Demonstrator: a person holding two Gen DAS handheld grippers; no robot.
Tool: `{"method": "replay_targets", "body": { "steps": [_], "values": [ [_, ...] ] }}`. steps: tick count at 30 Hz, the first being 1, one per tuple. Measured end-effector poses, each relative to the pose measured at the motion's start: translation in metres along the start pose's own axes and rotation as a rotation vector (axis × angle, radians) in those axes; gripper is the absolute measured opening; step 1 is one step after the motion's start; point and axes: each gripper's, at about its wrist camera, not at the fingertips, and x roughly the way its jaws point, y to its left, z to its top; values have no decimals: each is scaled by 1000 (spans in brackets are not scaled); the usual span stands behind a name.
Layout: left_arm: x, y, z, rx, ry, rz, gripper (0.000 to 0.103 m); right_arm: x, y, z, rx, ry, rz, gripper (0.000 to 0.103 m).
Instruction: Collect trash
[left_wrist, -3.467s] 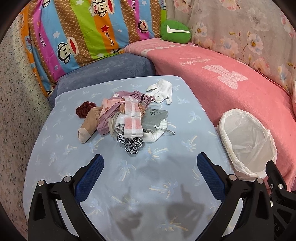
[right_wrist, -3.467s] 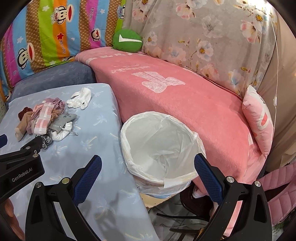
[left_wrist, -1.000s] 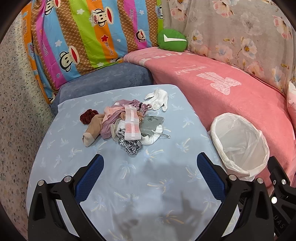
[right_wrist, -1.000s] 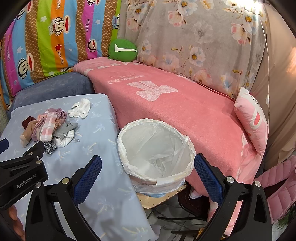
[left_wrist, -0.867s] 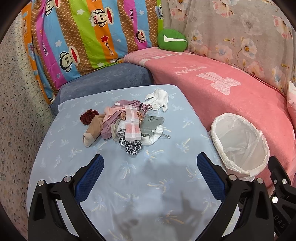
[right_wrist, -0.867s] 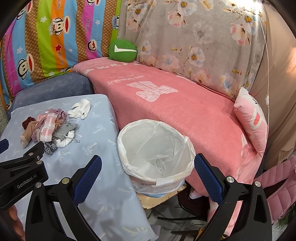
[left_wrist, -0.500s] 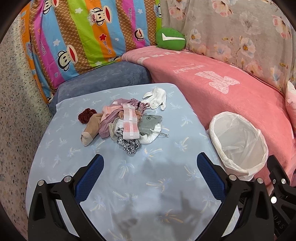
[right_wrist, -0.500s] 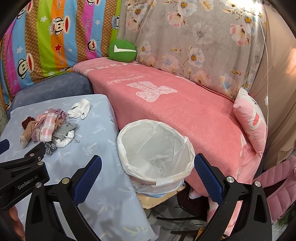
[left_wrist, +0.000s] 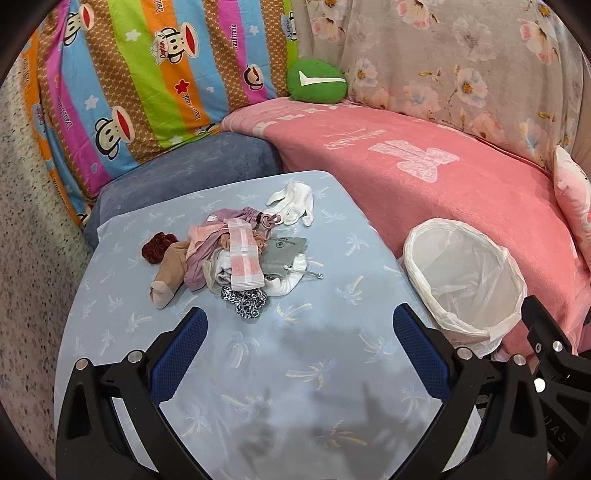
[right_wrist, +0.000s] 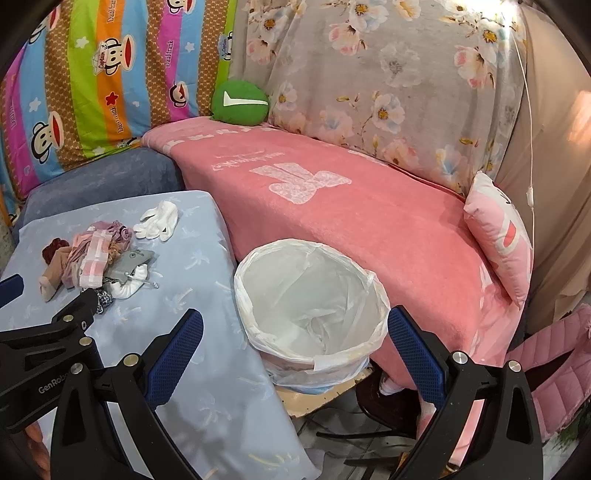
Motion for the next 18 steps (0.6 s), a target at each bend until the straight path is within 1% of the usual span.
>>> {"method": "replay_targets", "body": {
  "steps": [5,10,15,18],
  "values": [
    [5,11,3,11,-5,-15,96,0,7,6,-3,-14,5,96],
    [12,36,9,-41,-13,-15,96,4,22,13,-14,-28,21,96],
    [28,70,11,-99,1,8,96,12,45,20,-20,-33,61,96],
    [38,90,10,-121,6,36,96,18,61,24,-24,-36,84,96]
  ]
}}
